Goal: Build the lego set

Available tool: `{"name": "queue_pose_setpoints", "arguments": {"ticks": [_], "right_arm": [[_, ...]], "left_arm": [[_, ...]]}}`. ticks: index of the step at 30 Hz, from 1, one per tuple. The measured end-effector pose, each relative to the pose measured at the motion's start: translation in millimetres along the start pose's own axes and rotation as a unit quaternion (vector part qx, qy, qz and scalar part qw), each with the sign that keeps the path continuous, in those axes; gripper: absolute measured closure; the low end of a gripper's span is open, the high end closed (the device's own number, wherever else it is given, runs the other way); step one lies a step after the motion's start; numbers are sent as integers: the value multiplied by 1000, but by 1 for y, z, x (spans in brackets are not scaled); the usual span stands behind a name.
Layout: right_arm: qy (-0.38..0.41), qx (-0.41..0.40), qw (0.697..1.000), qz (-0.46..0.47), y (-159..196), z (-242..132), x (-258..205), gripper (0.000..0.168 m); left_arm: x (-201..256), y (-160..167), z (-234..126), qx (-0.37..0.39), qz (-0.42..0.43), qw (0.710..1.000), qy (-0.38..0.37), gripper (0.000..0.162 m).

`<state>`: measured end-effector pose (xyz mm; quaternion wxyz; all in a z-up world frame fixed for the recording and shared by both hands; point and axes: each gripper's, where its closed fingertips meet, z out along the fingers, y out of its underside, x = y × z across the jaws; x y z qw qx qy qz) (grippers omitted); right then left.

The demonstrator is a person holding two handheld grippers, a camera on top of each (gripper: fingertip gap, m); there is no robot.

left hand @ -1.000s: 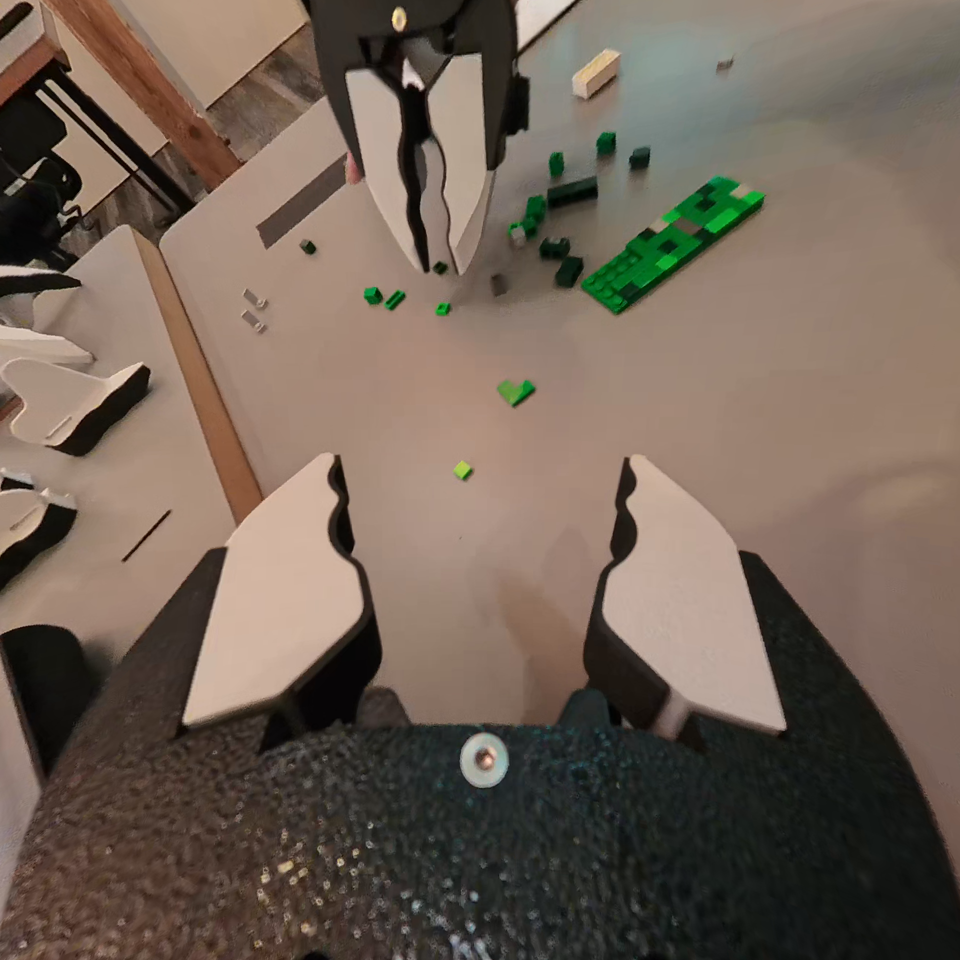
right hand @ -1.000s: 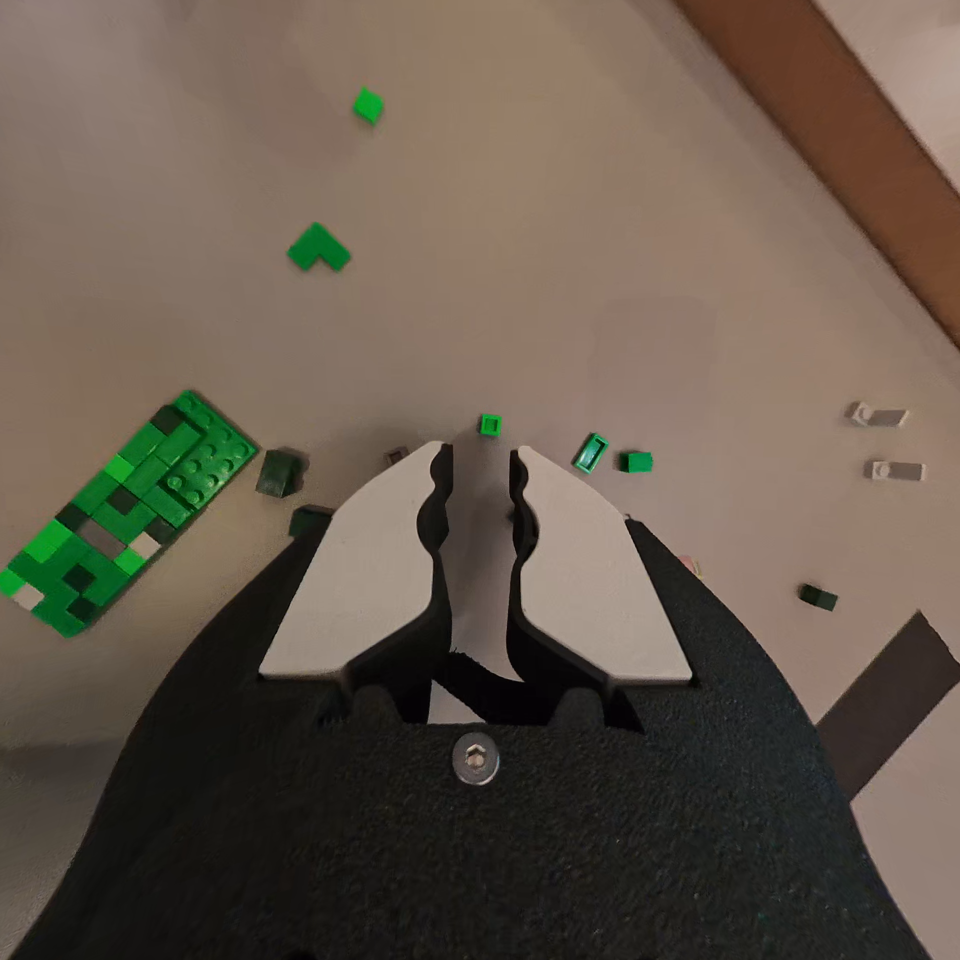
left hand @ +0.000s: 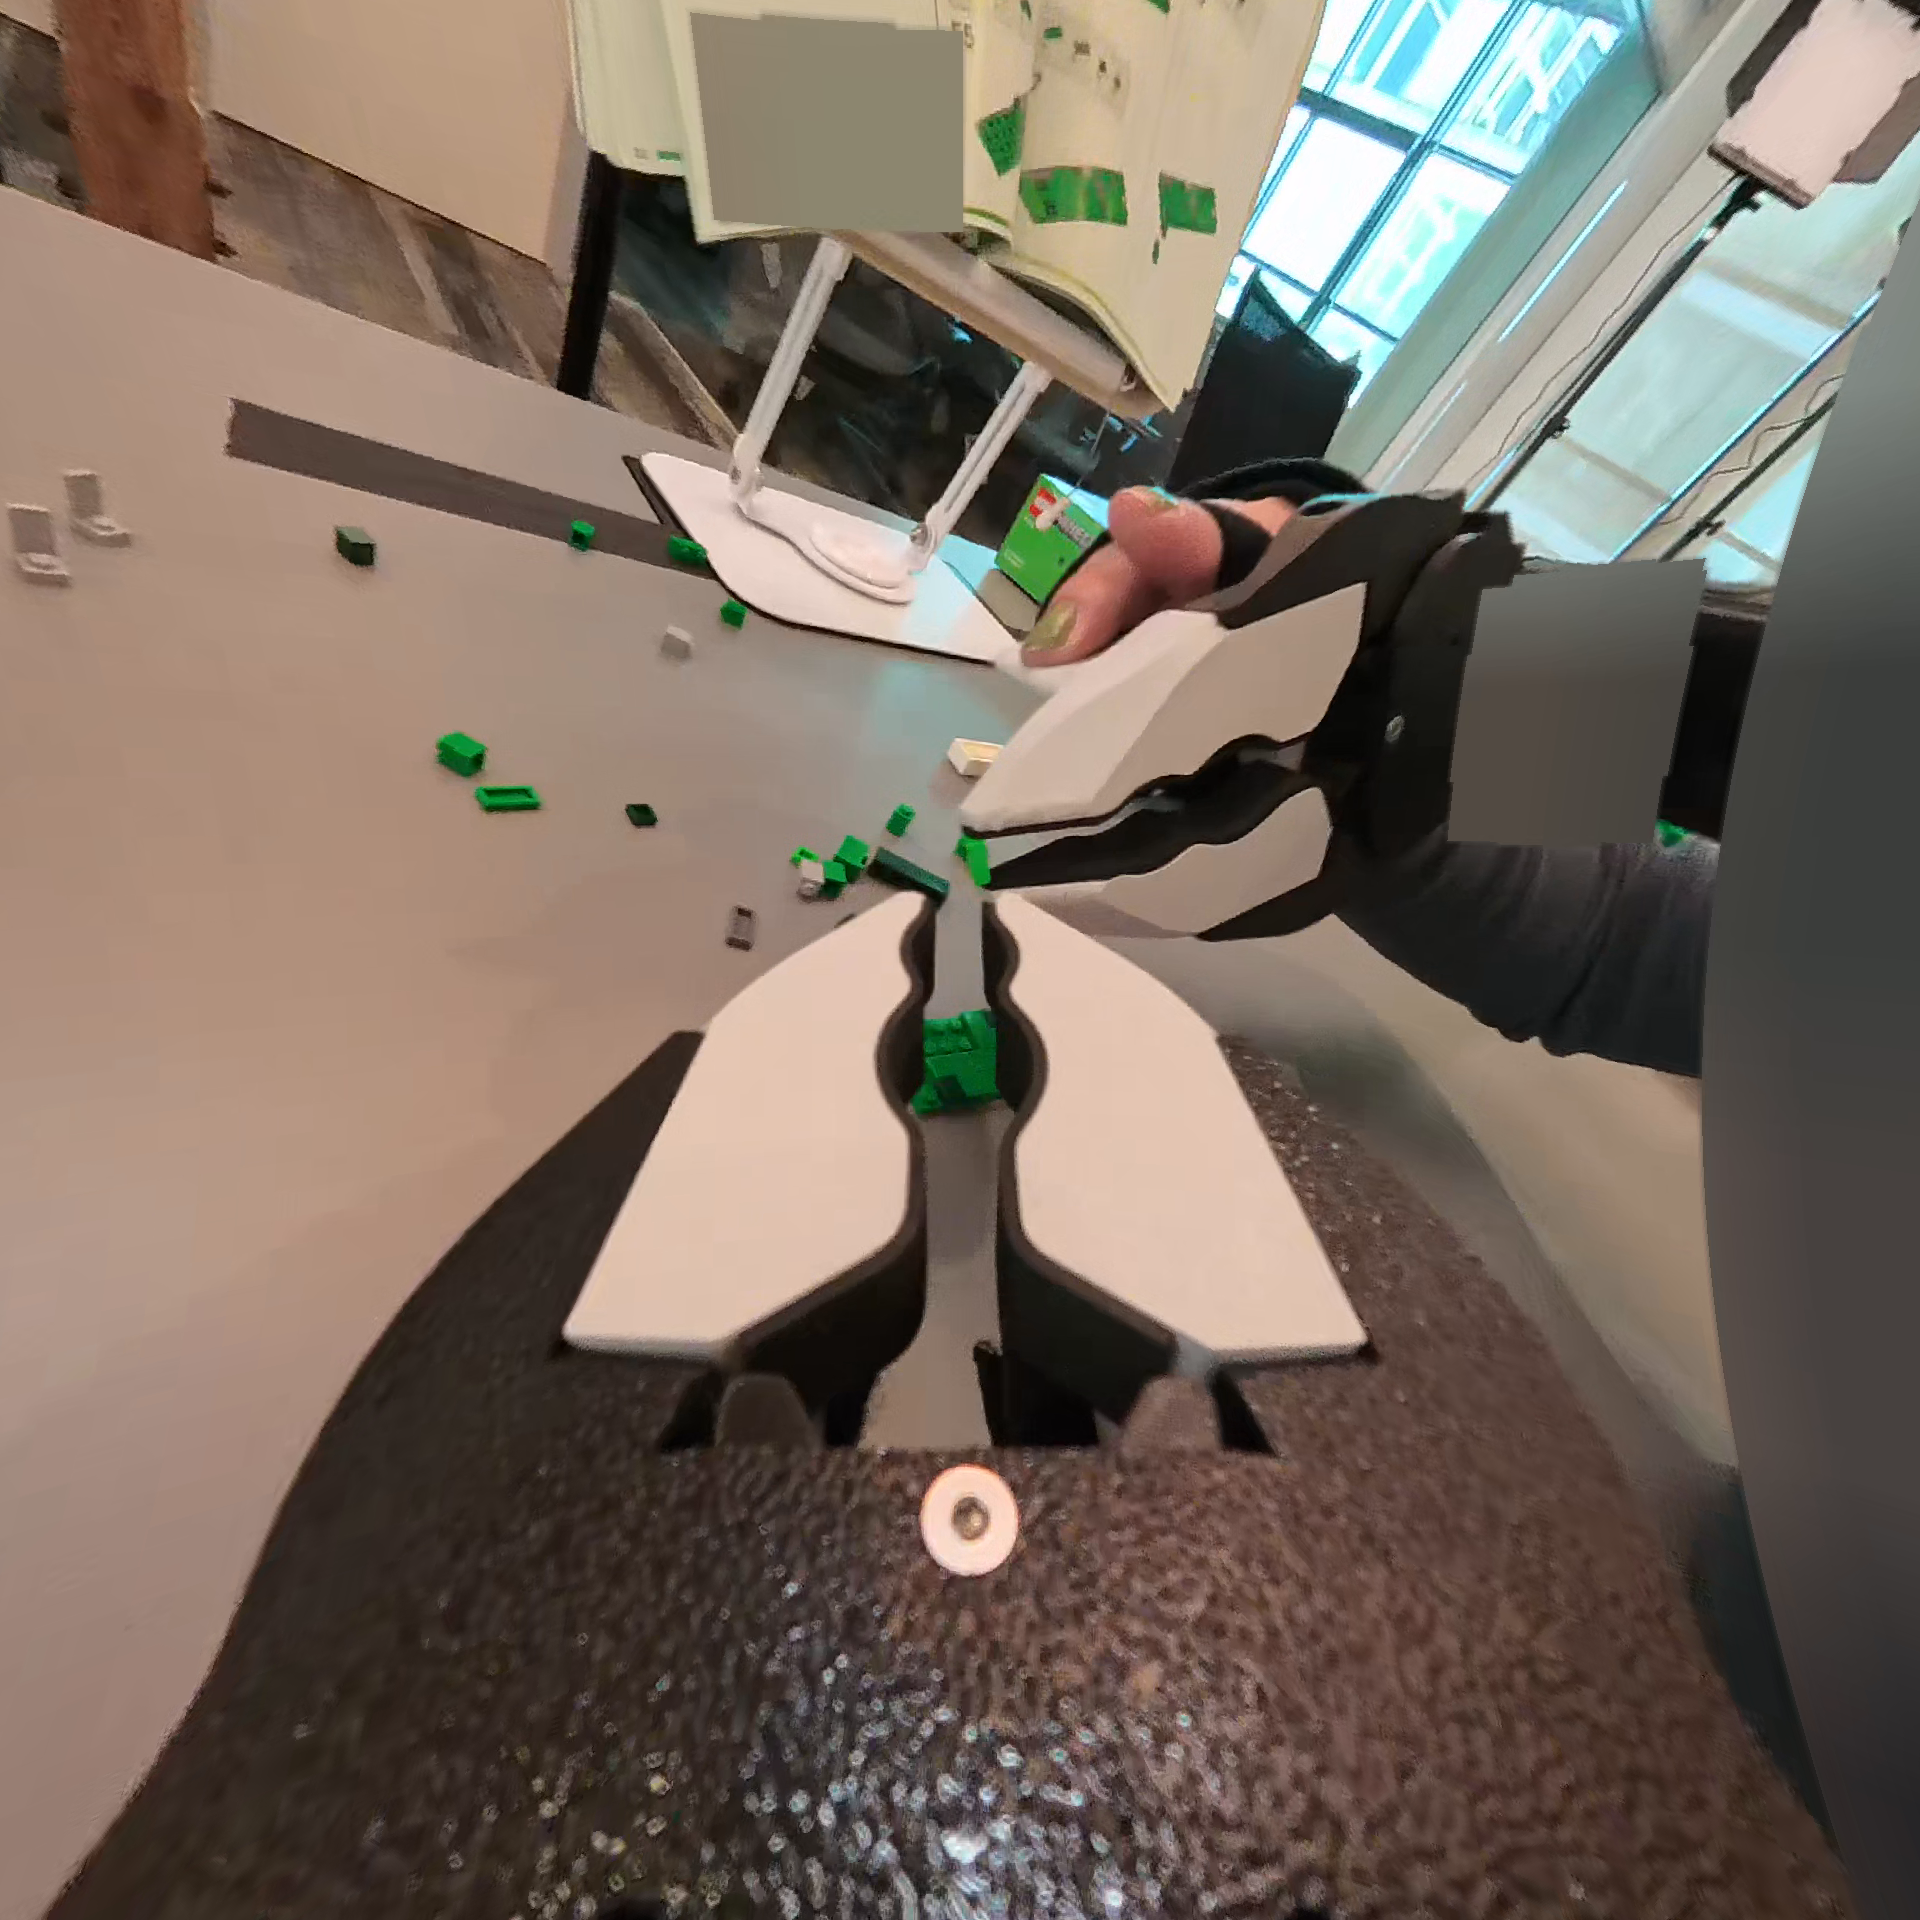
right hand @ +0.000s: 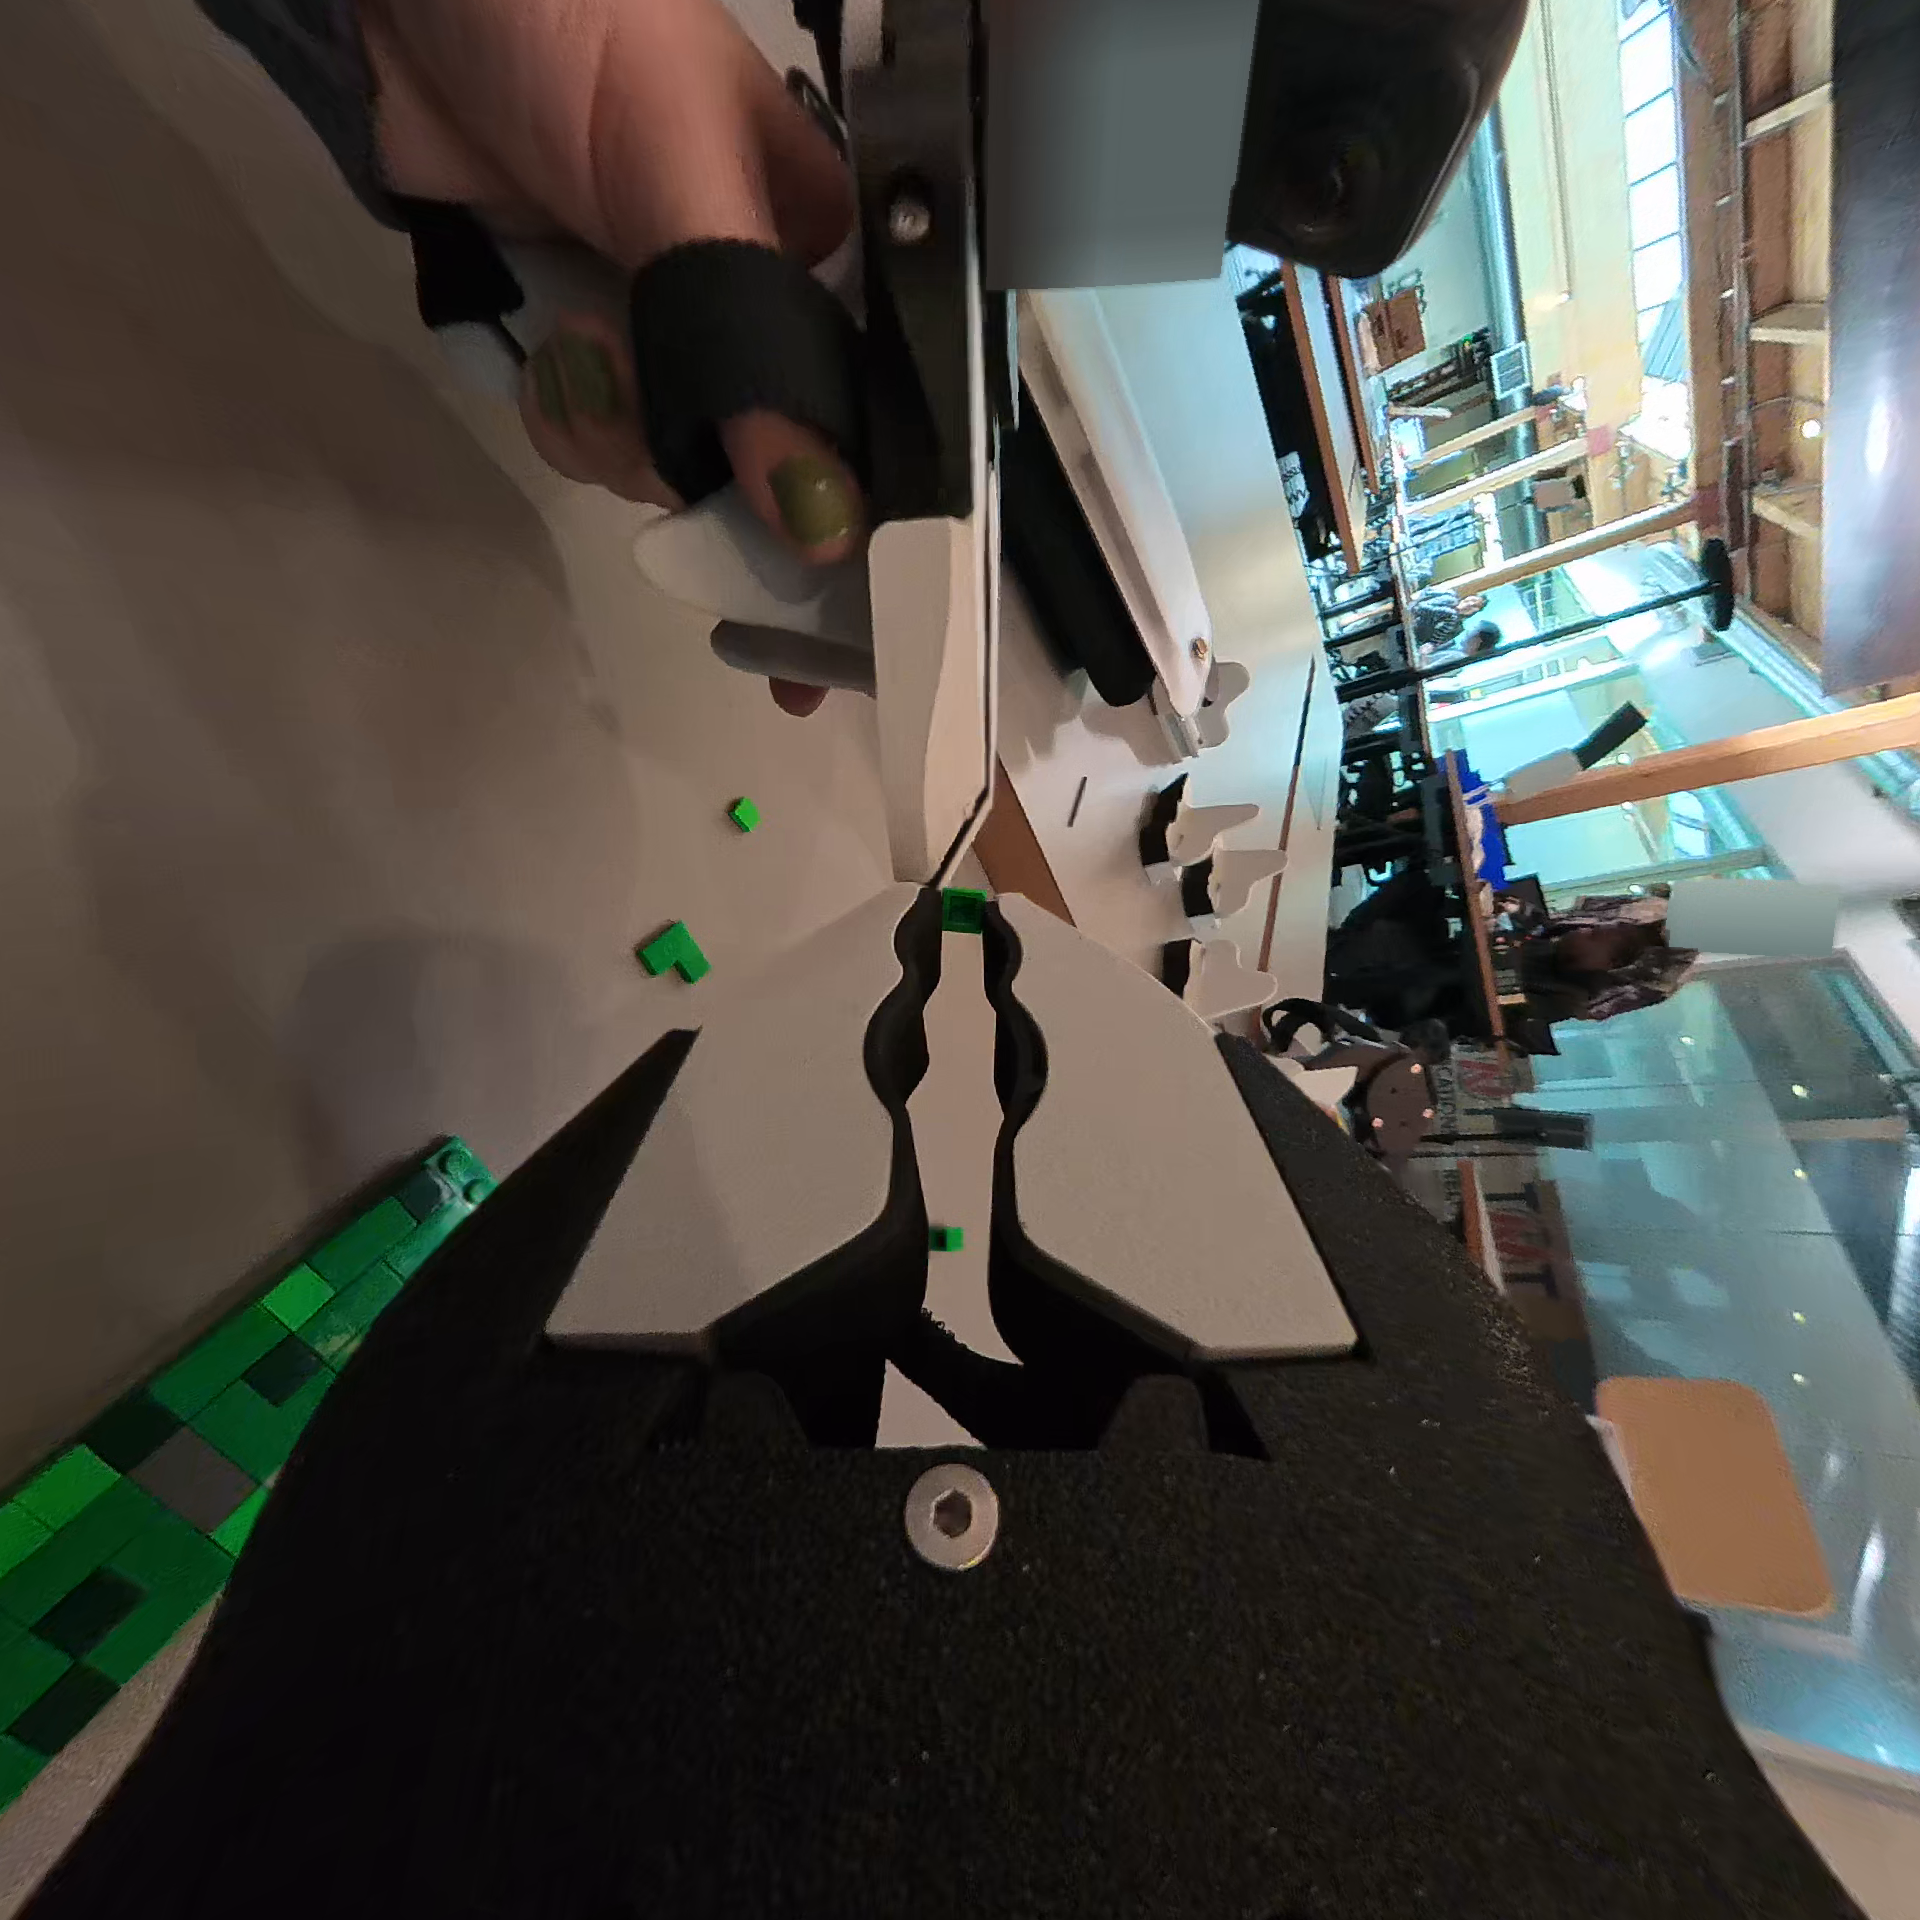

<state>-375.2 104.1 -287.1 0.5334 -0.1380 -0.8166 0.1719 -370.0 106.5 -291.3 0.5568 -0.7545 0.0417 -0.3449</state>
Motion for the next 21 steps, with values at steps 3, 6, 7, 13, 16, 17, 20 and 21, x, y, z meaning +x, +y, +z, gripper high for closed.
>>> {"name": "queue_pose_setpoints", "arguments": {"ticks": [3, 6, 7, 13, 16, 17, 20, 21], "right_arm": [[3, 2, 1000, -9, -4, -2, -1, 161], [5, -1, 1000, -25, -7, -6, -3, 161], [7, -4, 1000, -31, -8, -7, -4, 161], [17, -18, 998, -61, -13, -20, -12, 161], [40, -10, 999, -35, -15, -30, -16, 159], [48, -14, 999, -11, -12, -36, -17, 159], [10, 15, 985, 173, -7, -57, -30, 157], [-30, 51, 962, 266, -13, -65, -38, 156]], "left_arm": [[12, -7, 0, 19, -16, 999, 33, 150], [13, -6, 0, 12, -13, 999, 29, 149], [15, -5, 0, 10, -11, 999, 31, 151], [28, 2, 5, -12, -11, 999, 40, 159], [36, 6, 7, -18, 38, 998, 36, 160], [39, 7, 8, -18, 74, 997, 31, 160], [56, 21, 8, -16, 262, 965, 28, 160], [66, 29, 8, -17, 344, 938, 37, 160]]}}
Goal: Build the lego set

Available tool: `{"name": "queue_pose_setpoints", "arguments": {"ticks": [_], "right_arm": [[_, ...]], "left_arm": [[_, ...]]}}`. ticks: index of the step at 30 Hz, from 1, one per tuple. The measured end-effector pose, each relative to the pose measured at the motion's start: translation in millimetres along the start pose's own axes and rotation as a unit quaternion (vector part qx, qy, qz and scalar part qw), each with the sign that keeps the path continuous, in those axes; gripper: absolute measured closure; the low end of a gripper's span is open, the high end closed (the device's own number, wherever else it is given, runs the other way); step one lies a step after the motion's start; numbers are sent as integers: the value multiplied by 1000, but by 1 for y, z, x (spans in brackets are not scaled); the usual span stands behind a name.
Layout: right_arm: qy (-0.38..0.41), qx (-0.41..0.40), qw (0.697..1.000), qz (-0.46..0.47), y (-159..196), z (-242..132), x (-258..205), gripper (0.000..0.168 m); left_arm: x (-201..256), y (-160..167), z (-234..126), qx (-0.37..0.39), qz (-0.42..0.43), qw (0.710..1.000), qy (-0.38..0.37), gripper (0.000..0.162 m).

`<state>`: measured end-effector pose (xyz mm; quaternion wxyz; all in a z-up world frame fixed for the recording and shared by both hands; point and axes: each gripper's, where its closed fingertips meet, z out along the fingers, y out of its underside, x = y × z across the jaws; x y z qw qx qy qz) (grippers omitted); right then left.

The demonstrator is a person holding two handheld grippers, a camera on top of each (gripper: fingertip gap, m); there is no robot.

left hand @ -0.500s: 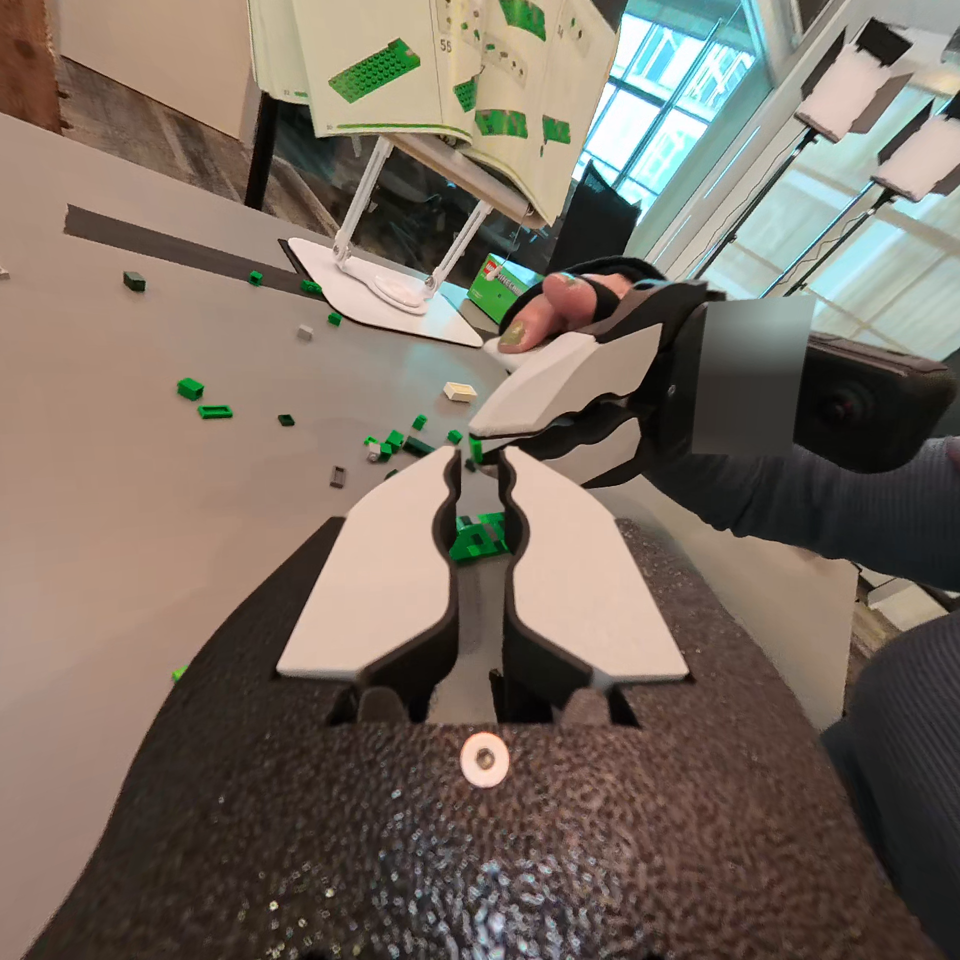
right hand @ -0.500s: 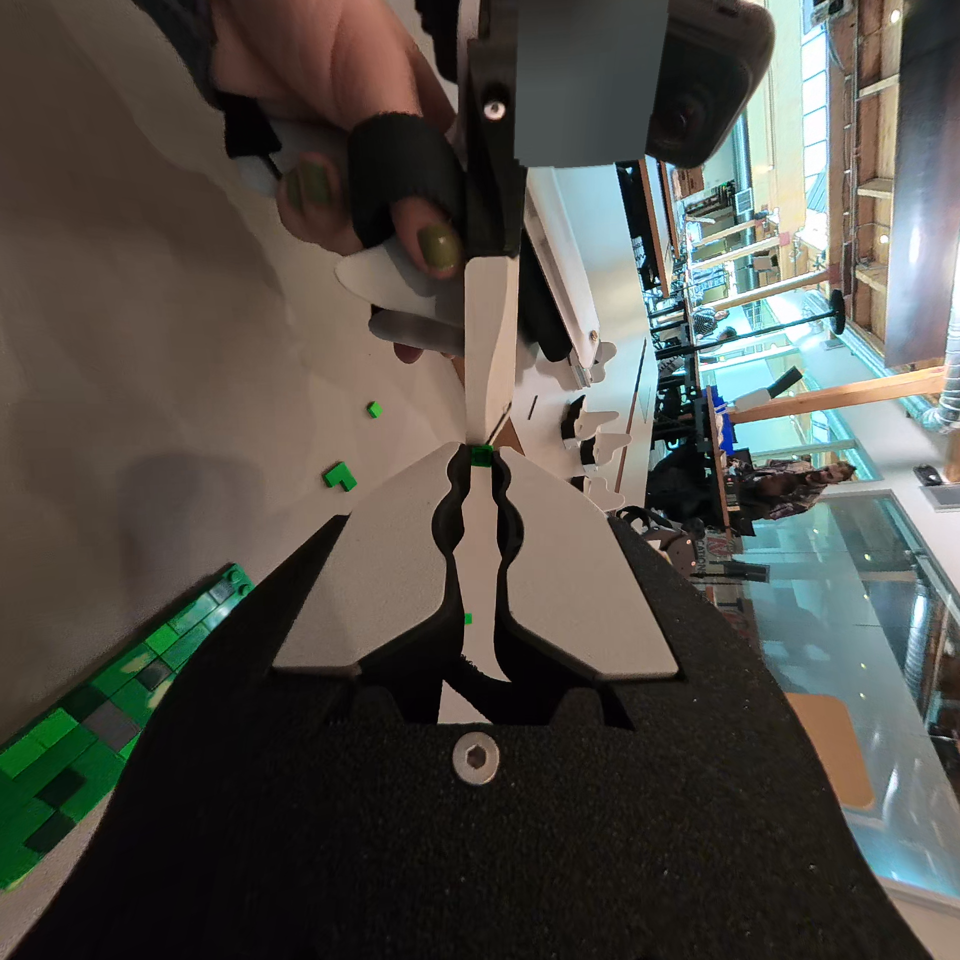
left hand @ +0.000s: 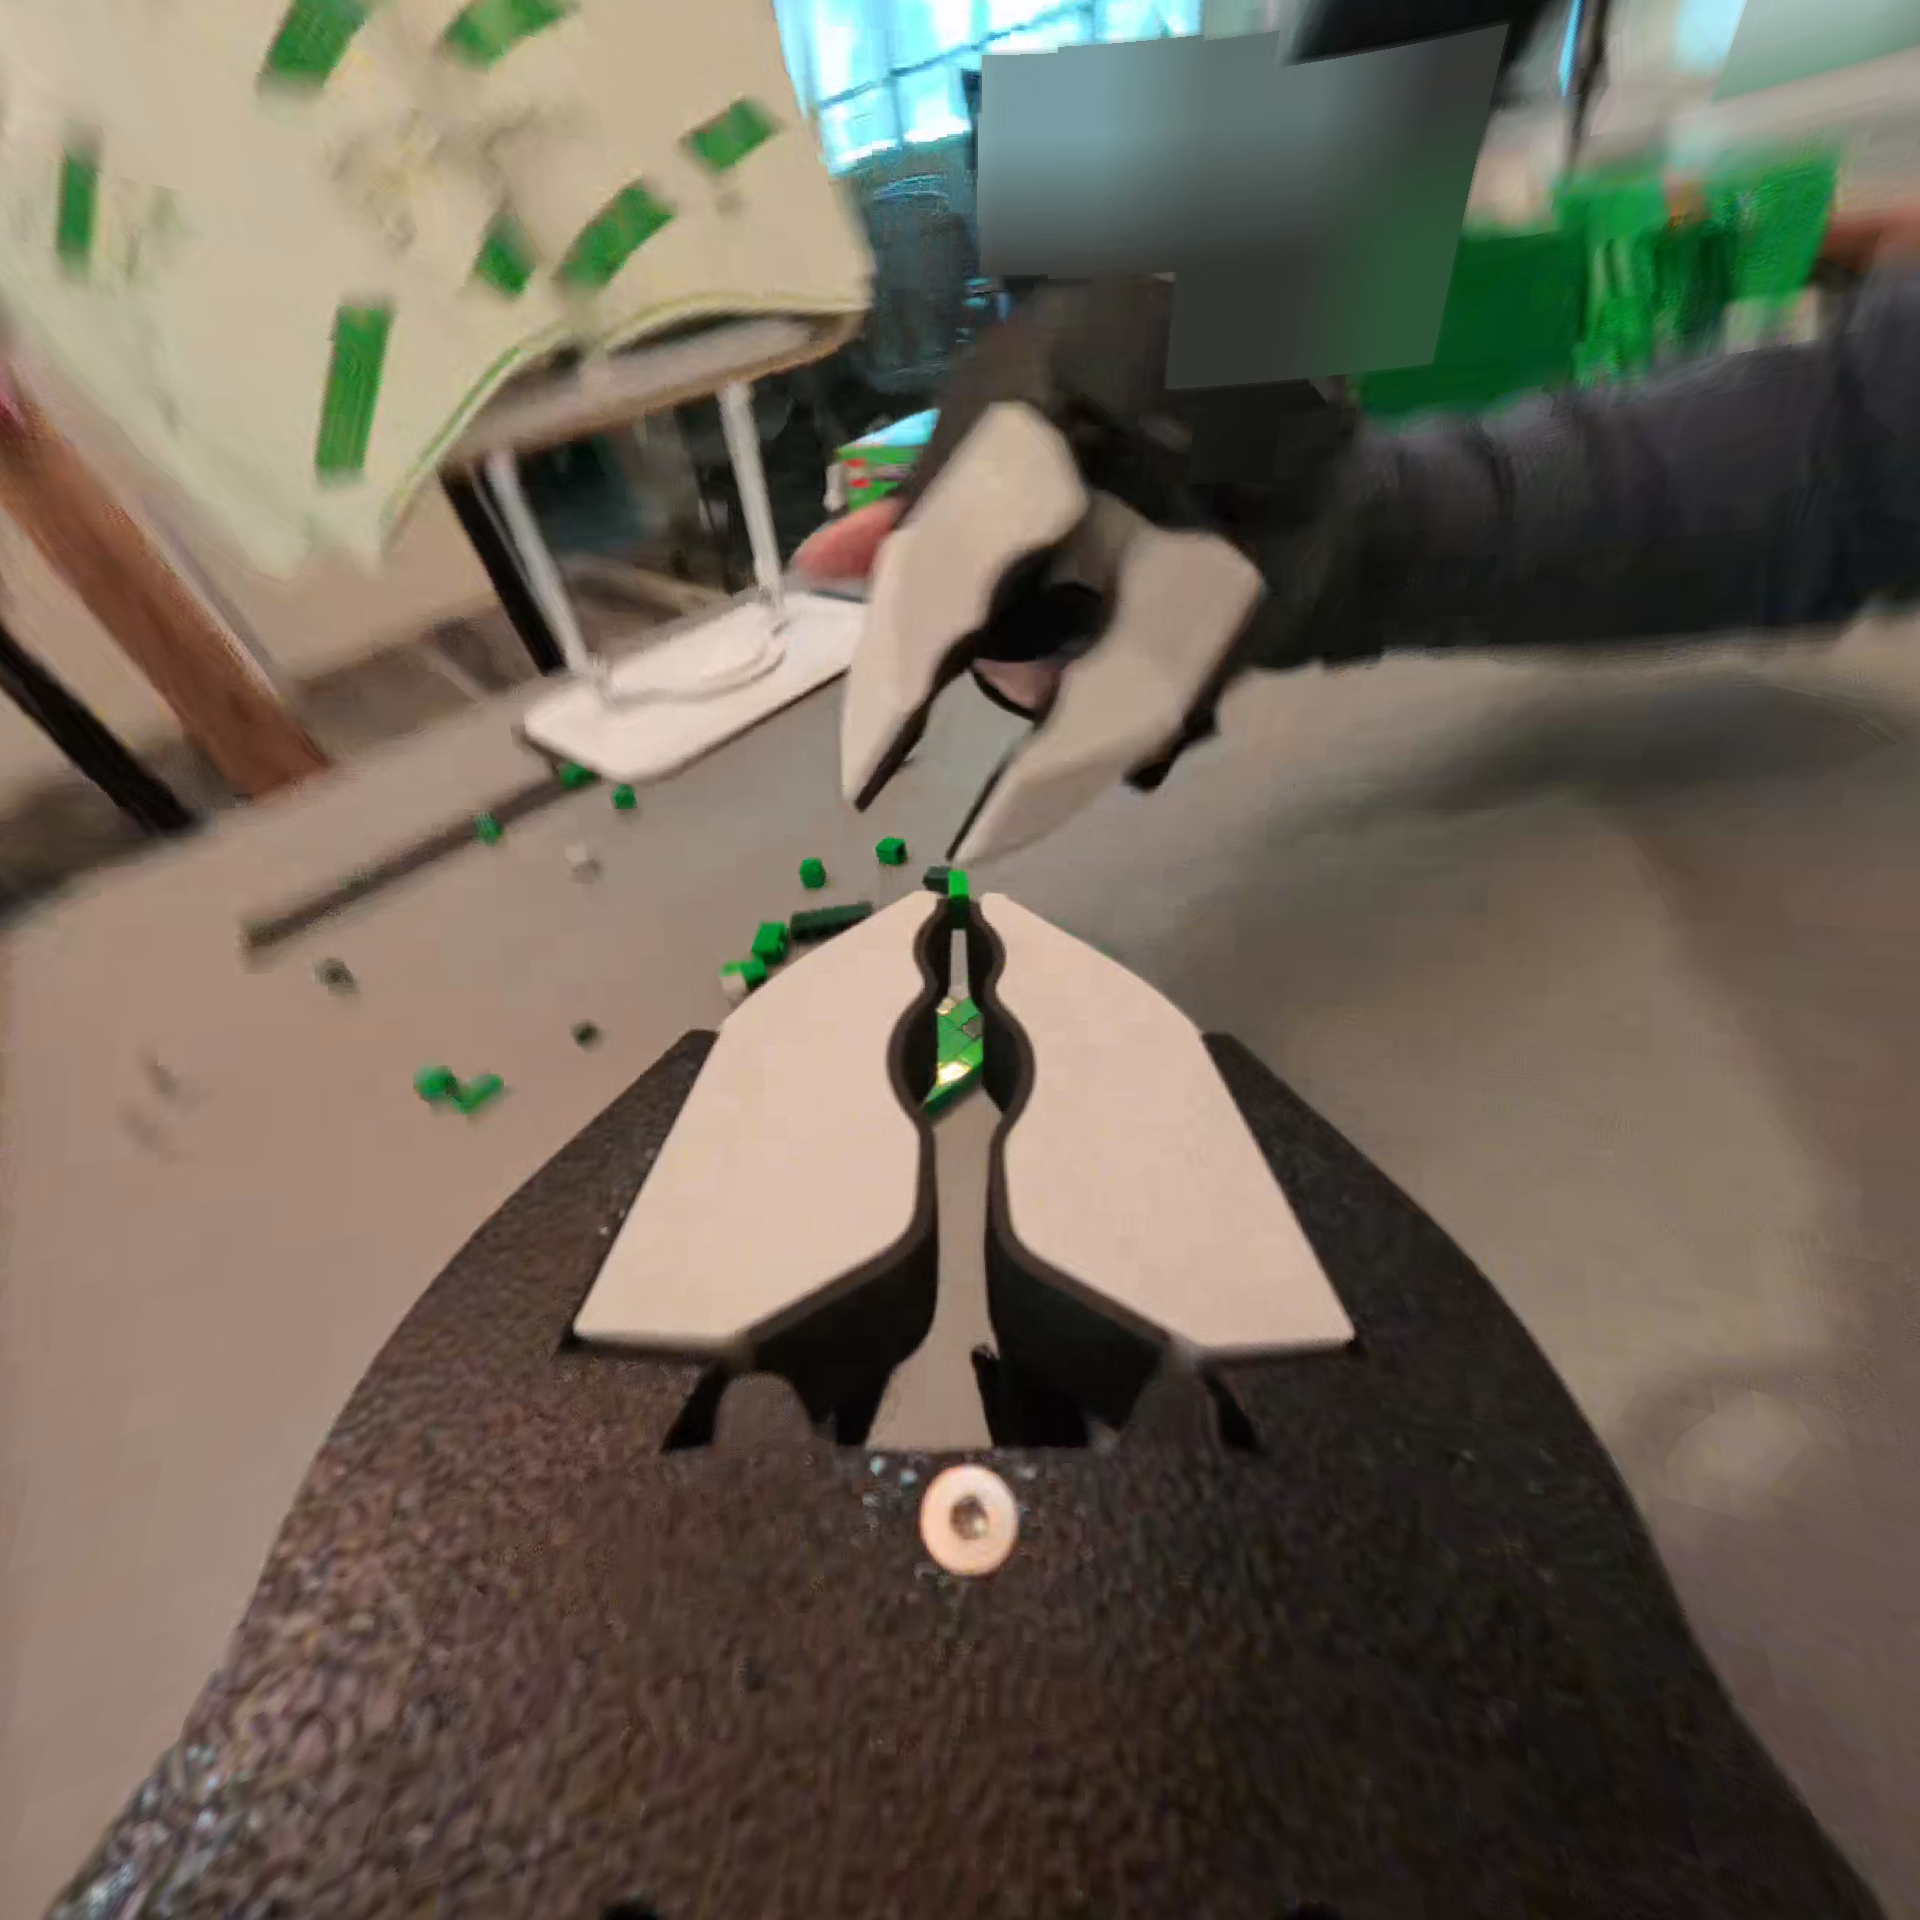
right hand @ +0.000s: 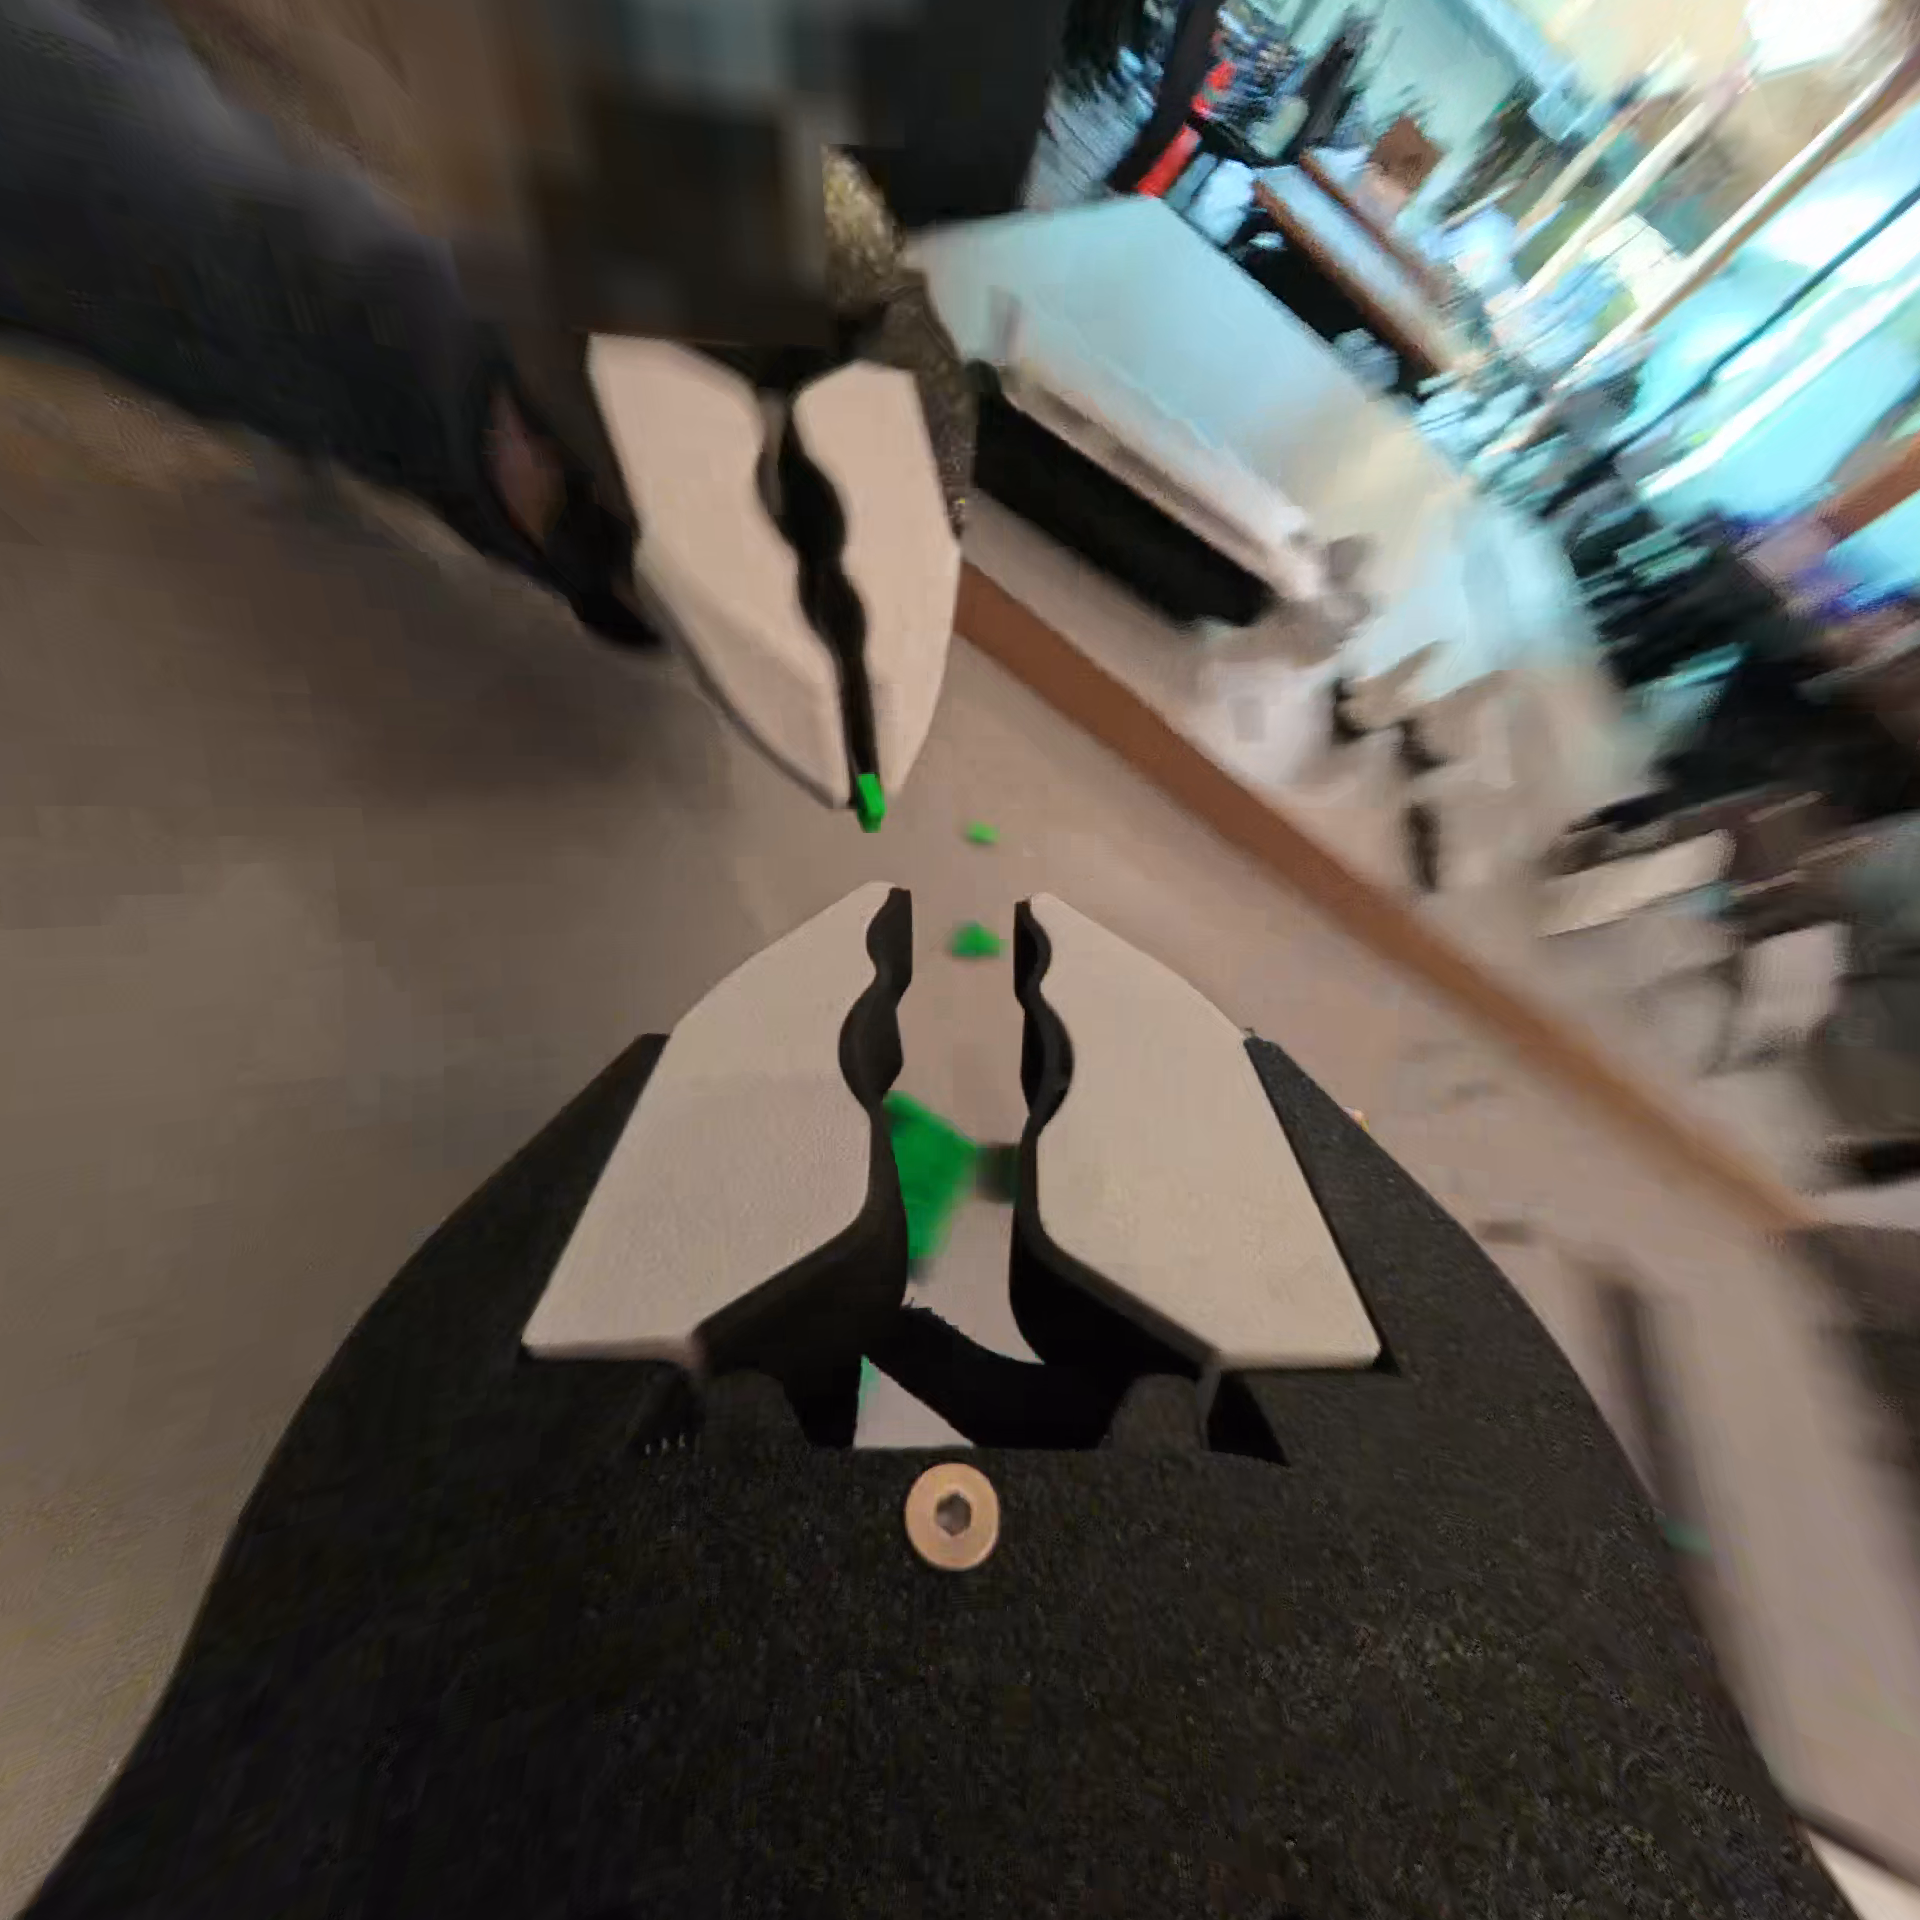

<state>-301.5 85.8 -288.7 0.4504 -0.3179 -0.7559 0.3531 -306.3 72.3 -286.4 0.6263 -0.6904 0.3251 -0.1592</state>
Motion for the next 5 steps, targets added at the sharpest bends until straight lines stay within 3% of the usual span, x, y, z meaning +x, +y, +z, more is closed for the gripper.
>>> {"name": "queue_pose_setpoints", "arguments": {"ticks": [3, 5], "right_arm": [[-127, 73, 961, 233, -10, -19, -25, 154], [-196, 99, 926, 307, -17, -29, -39, 152]], "left_arm": [[26, -3, 3, -4, 269, 963, -29, 160], [43, -6, 9, -5, 374, 927, -25, 160]]}}
